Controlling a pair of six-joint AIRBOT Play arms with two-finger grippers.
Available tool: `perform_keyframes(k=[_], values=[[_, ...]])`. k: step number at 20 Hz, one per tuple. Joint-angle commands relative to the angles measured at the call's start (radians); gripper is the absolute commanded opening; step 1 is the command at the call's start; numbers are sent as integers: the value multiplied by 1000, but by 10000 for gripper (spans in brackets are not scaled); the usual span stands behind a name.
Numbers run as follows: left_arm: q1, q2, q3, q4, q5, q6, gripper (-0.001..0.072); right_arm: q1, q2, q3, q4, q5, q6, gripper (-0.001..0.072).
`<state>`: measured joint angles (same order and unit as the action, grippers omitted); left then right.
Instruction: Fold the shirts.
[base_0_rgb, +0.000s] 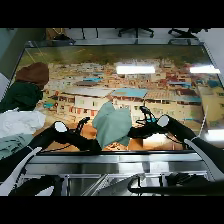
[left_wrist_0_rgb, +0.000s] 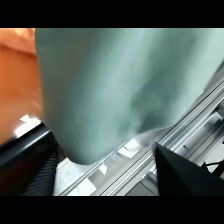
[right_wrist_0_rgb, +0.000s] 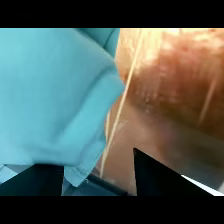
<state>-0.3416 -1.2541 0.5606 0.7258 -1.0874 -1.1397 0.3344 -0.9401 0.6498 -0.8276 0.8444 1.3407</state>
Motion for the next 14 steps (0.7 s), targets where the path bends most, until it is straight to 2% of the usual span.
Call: perform_keyframes(k=[1, 3, 4, 5, 6, 7, 9, 11, 14], values=[[-40, -34, -30, -51, 72, 5, 472, 11, -26, -2, 13, -32, -10, 472], [-39, -50, -8, -64, 93, 6, 449, 11, -47, -2, 56, -34, -43, 247], [-39, -54, 11, -63, 100, 6, 403, 11, -61, -2, 95, -34, -91, 228], [-39, -54, 35, -63, 115, 7, 223, 11, -75, -2, 127, -34, -118, 228], [-39, -53, 61, -63, 123, 15, 74, 11, -90, -2, 154, -34, -141, 227], [-39, -53, 91, -63, 123, 18, 12, 11, -104, -2, 175, -34, -154, 223], [-39, -53, 151, -63, 102, 17, 12, 11, -113, -1, 186, -32, -168, 21], [-28, -53, 217, -63, 45, 17, 11, -3, -89, 25, 184, 17, -198, 21], [47, -31, 367, -63, -88, 11, 9, -129, 7, 175, 113, 234, -216, 21]])
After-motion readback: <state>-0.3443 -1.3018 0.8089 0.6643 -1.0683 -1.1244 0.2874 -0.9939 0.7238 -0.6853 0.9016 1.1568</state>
